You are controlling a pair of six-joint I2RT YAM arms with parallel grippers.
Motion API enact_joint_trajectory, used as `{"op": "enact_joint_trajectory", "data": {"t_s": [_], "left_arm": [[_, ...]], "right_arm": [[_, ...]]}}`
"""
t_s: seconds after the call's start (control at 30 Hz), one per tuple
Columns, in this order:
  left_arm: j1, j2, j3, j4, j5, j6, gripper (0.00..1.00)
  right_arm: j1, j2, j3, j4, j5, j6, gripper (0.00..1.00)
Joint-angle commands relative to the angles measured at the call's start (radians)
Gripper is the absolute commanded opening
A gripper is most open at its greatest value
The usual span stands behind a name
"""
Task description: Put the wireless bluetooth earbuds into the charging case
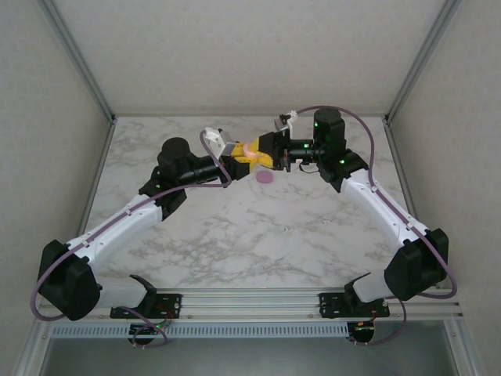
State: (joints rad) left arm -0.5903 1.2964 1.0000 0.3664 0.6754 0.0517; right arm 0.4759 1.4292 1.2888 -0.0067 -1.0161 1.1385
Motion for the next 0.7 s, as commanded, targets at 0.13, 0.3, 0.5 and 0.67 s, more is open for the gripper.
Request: {"op": "enact_joint_trajectory", "data": {"t_s": [0.13,0.3,0.5,0.67], "left_arm": [[-0.006,0.009,0.049,-0.004,-0.001,0.028,0.36],[-0.005,0.002,0.027,-0.066,-0.050,0.061,0.60],[0.007,-0.016,-0.069,-0.101,-0.186,0.020,0.73],[0.056,0.021,-0.056,-0.226,-0.448,-0.123,0.73]], "right_arm": [[0.001,-0.019,-0.018,-0.023,0.049,-0.034,0.19],[-0.050,-0.075,-0.084,-0.024,0.198,-0.044,0.14],[-0.146,-0.068,-0.215,-0.164,0.411,-0.183,0.15],[-0.177,0.116,-0.250,-0.238,0.535,-0.343,0.15]]}}
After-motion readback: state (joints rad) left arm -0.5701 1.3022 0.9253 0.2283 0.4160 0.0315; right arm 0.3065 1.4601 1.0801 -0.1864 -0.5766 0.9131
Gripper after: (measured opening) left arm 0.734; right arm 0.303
